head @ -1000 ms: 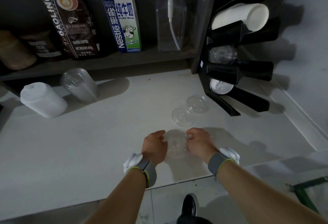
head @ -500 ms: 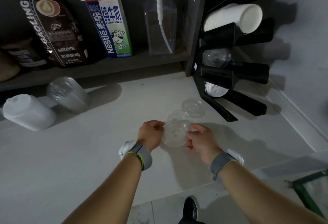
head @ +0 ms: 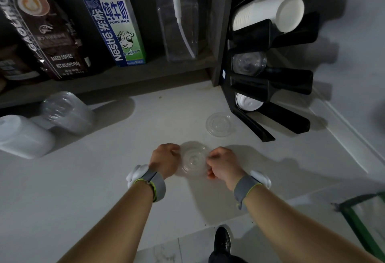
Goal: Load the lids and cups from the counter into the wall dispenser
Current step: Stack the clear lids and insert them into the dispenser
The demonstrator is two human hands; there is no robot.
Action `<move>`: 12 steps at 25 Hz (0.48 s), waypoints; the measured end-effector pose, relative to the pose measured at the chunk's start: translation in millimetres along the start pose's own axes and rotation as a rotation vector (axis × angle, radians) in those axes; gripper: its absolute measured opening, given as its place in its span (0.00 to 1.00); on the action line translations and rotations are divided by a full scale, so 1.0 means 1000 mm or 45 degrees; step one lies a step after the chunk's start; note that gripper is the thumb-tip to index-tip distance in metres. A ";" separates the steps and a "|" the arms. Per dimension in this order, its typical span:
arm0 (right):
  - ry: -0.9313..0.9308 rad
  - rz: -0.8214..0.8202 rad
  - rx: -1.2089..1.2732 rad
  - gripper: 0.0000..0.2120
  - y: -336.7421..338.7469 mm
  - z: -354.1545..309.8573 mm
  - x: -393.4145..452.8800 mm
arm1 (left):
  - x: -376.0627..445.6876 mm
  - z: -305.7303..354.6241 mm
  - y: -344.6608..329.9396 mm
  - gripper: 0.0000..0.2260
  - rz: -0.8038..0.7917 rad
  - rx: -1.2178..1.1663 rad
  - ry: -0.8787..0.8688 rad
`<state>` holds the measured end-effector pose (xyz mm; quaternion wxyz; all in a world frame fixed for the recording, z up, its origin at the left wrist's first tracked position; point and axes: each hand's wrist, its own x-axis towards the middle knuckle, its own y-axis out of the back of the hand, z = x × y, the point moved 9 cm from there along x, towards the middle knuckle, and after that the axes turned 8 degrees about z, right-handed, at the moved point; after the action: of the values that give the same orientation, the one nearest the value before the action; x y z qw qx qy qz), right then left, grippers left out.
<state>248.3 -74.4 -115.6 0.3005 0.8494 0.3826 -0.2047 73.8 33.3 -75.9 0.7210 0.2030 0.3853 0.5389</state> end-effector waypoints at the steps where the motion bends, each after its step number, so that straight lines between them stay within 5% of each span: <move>1: 0.027 0.005 -0.043 0.09 -0.002 0.000 -0.001 | -0.001 -0.004 0.000 0.14 -0.014 0.029 -0.010; 12: -0.052 0.217 0.234 0.11 0.050 -0.028 0.043 | 0.024 0.080 -0.029 0.15 0.045 0.060 -0.179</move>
<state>316.7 -59.4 -102.6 0.2452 0.8985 0.2825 -0.2298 156.9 56.0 -55.0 0.7316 0.2641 0.3428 0.5268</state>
